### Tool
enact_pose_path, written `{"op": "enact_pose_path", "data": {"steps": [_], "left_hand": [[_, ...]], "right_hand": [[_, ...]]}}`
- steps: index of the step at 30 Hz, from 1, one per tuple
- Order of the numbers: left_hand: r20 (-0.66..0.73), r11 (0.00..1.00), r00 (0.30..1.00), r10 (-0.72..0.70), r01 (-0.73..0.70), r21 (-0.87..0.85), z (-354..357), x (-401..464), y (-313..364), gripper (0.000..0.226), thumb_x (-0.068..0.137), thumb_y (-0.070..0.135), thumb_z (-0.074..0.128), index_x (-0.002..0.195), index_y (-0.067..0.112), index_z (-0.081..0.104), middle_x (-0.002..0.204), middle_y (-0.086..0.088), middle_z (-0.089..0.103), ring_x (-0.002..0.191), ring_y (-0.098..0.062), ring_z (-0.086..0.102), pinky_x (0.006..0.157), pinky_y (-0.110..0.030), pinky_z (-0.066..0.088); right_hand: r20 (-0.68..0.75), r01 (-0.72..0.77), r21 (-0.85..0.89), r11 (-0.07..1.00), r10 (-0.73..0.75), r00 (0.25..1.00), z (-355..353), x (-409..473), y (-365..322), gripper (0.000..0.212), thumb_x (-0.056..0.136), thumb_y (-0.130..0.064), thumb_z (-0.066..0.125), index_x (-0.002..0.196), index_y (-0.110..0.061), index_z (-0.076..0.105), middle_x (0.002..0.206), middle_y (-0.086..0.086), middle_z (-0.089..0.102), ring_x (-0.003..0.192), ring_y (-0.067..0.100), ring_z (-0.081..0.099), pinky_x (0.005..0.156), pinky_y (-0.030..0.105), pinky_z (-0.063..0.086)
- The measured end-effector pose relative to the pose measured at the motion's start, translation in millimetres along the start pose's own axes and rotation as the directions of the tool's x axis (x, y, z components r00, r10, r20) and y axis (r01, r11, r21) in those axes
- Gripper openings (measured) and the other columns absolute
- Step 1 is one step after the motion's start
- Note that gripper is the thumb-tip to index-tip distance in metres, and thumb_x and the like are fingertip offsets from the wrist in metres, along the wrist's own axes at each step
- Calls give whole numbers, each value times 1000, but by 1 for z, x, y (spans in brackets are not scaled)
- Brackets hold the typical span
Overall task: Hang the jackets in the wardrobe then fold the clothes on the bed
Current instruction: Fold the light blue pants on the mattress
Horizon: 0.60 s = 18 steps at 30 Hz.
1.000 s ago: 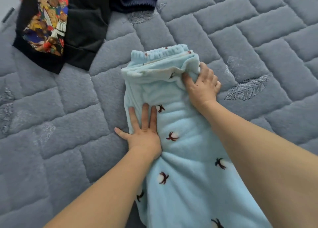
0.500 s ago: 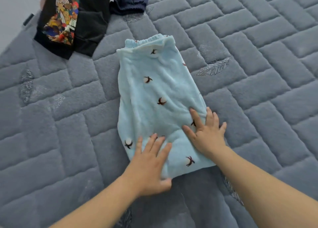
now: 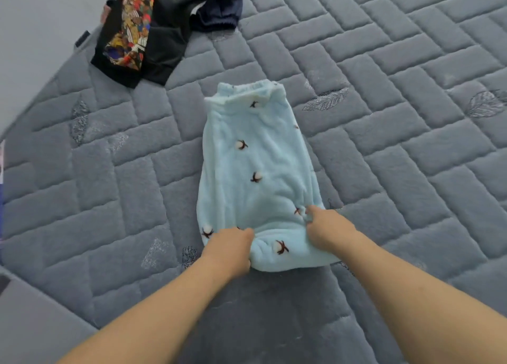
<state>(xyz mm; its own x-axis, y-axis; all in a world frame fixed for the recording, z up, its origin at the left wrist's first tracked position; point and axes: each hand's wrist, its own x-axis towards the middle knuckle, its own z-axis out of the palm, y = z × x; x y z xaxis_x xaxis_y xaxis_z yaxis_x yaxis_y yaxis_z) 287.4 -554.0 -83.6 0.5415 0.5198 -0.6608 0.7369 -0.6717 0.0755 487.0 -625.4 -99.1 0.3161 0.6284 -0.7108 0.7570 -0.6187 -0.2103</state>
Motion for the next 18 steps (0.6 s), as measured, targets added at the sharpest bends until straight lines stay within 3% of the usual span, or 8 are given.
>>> {"op": "enact_pose_path", "data": {"steps": [3, 6, 8, 10, 12, 15, 16, 18], "left_hand": [[463, 992, 880, 106, -60, -113, -7, -33, 7, 34, 75, 16, 55, 108, 23, 60, 112, -7, 65, 100, -29, 63, 71, -31, 49], [653, 977, 748, 122, 27, -213, -29, -55, -5, 46, 56, 16, 59, 98, 34, 63, 101, 1, 63, 88, -23, 61, 65, -29, 49], [564, 938, 818, 111, 102, -331, -54, -54, -27, 38, 47, 16, 57, 83, 25, 63, 96, -4, 64, 81, -22, 57, 64, -31, 43], [354, 852, 935, 34, 158, -499, -82, -41, -53, 40, 45, 19, 57, 85, 16, 65, 89, -5, 66, 74, -20, 58, 61, -30, 43], [105, 727, 988, -114, 155, -668, -105, -23, -74, 41, 51, 21, 60, 90, 11, 64, 81, -5, 64, 66, -17, 57, 56, -27, 43], [-167, 526, 904, -395, 73, -847, -114, 6, -88, 22, 75, 16, 64, 96, 17, 56, 84, -5, 61, 61, -18, 57, 49, -26, 45], [-224, 480, 856, -466, 32, -877, -111, 15, -86, 21, 80, 16, 61, 99, 19, 51, 87, -4, 60, 63, -20, 58, 51, -28, 46], [-328, 516, 773, -543, -1, -857, -95, 29, -77, 29, 85, 22, 58, 110, 20, 45, 99, -4, 58, 83, -26, 59, 68, -34, 48]], "right_hand": [[393, 92, -349, 932, 57, 918, -13, -39, -10, 43, 97, -32, 43, 134, -10, 51, 139, 15, 50, 122, 30, 51, 96, 36, 41], [556, 35, -399, 916, 211, 804, -40, -57, -13, 44, 90, -35, 54, 127, -12, 57, 122, 11, 59, 94, 27, 60, 79, 32, 46], [604, -242, -137, 961, 274, 748, -62, -58, -8, 44, 87, -50, 57, 112, -13, 63, 92, 9, 66, 67, 23, 62, 60, 28, 48], [584, -487, 303, 820, 244, 774, -84, -55, -2, 69, 80, -79, 45, 83, -13, 63, 67, 7, 62, 49, 20, 58, 49, 23, 45], [388, -396, 648, 650, 166, 907, -103, -42, 3, 81, 76, -89, 28, 65, -13, 54, 57, 7, 54, 41, 19, 48, 47, 22, 41], [-20, -27, 935, 353, 127, 992, -107, -21, -14, 71, 85, -79, 32, 76, -17, 64, 65, 1, 66, 56, 17, 60, 55, 26, 48], [-137, 78, 931, 356, 144, 980, -100, -12, -25, 65, 87, -74, 38, 93, -17, 69, 83, 1, 72, 76, 16, 68, 68, 28, 54], [-278, 118, 799, 589, 187, 942, -79, 10, -49, 73, 85, -71, 48, 134, -16, 52, 132, 8, 55, 124, 26, 51, 105, 42, 42]]}}
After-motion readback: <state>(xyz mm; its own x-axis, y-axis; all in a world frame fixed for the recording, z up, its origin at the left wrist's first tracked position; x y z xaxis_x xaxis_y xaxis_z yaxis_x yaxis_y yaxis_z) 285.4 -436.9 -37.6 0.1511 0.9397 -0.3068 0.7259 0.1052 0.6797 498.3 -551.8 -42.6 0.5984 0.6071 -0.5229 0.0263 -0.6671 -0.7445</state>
